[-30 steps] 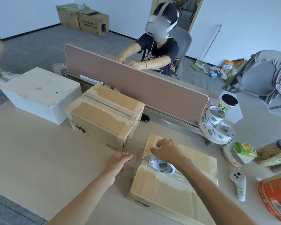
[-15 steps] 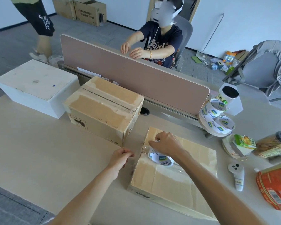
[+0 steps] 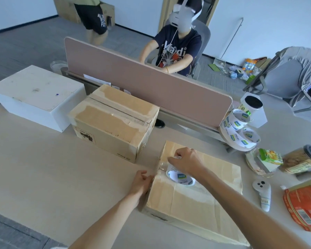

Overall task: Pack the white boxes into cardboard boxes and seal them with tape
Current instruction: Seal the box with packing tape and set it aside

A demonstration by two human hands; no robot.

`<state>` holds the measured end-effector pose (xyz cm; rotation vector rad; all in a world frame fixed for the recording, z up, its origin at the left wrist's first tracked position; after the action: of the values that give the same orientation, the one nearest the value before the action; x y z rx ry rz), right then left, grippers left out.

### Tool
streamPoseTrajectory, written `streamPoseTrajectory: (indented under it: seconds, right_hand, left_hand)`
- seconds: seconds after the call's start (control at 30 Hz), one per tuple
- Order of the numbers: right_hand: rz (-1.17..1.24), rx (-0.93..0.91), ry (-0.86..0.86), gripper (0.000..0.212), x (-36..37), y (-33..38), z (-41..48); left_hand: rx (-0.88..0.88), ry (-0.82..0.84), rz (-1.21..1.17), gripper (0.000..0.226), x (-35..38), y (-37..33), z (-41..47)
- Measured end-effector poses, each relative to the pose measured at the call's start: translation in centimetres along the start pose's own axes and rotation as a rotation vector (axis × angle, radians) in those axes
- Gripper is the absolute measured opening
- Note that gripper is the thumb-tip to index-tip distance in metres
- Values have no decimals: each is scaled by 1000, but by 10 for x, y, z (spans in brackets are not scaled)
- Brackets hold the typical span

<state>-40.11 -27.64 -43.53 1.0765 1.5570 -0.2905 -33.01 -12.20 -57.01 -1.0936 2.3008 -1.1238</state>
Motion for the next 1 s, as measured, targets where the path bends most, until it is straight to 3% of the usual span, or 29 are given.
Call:
streamPoseTrajectory:
  seconds: [0.13, 0.3, 0.57, 0.67, 0.73, 0.8, 0.9, 1.0]
  right_hand:
    - [20, 6, -15, 32, 0, -1, 0]
    - [10, 2, -37, 39, 2, -3, 2]
    - [64, -65, -39, 42, -1, -2, -2]
    - [141, -94, -27, 49, -7, -8, -9]
    - [207, -107, -19, 54, -8, -18, -15]
    - [283, -124, -25, 63, -7, -29, -18]
    - [364, -176, -32, 72, -7, -39, -21]
    - [377, -254, -23, 59, -10, -38, -22]
  left_hand:
    - [265, 87, 219, 28, -6, -23, -15]
    - [269, 462, 298, 38, 17, -35, -43]
    - [238, 390, 566, 83, 19, -40, -40]
    - [388, 230, 831, 113, 18, -43, -40]
    - [635, 157, 1054, 113, 25, -57, -48]
    - [813, 206, 1184, 110, 36, -70, -55]
    - [782, 290, 1221, 100, 41, -70, -47]
    - [725, 297, 1203, 98, 40, -66, -38]
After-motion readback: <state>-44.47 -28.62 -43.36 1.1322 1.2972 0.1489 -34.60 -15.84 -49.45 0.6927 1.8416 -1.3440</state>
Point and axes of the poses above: each hand's wrist, its own z-axis towards the middle knuckle, its own x-axis out of the palm, y = z × x, the point moved 5 cm from there along z, towards the middle knuckle, and after that the axes turned 5 degrees about -z, right-handed, at the moved point
